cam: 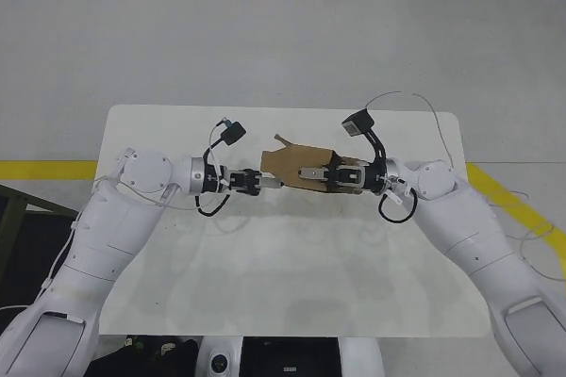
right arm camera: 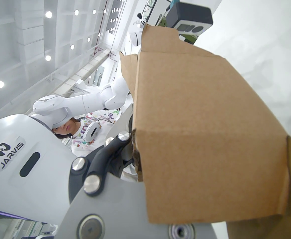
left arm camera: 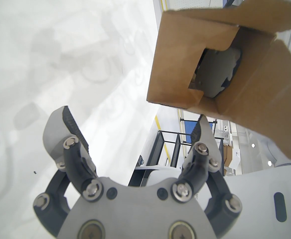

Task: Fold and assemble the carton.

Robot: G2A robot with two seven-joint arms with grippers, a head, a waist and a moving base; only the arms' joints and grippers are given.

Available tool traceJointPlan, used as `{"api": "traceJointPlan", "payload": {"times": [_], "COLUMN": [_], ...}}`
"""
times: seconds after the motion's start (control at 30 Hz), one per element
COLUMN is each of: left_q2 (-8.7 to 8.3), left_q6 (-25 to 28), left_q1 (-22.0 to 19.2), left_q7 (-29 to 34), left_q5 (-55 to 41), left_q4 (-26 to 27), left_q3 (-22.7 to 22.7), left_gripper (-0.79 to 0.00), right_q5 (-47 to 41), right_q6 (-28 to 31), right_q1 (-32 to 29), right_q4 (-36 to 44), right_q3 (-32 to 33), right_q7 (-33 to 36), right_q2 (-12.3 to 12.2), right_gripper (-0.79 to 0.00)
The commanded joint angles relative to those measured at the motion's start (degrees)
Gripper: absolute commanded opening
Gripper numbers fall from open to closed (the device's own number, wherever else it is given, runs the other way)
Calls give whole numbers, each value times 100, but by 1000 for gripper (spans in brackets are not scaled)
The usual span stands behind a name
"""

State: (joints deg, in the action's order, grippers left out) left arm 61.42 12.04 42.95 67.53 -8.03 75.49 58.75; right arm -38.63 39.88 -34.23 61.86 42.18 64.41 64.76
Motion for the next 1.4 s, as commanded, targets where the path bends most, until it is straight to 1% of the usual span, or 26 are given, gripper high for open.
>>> {"api": "traceJointPlan", "payload": {"times": [0.0,0.33,0.67,0.9,1.13,1.37], "left_q2": [-3,4,-2,-60,-138,-156], "left_q6": [-9,-22,-4,13,0,-42], "left_q1": [2,5,-1,2,53,82], "left_q7": [5,60,40,-67,-195,-254], "left_q5": [0,-16,-33,26,57,70], "left_q4": [24,79,46,-104,-130,-82], "left_q3": [1,-70,-61,161,457,493], "left_gripper": [0,0,0,0,0,0], "right_q5": [5,4,16,-15,-70,-69], "right_q6": [-29,-43,-92,-327,-638,-792], "right_q1": [6,40,32,-75,-235,-269], "right_q4": [30,13,-52,-49,194,392], "right_q3": [-22,-71,-39,55,70,-14], "right_q7": [29,44,93,328,639,793], "right_q2": [6,37,14,-86,-177,-196], "right_gripper": [-785,-785,-785,-785,-785,-785]}}
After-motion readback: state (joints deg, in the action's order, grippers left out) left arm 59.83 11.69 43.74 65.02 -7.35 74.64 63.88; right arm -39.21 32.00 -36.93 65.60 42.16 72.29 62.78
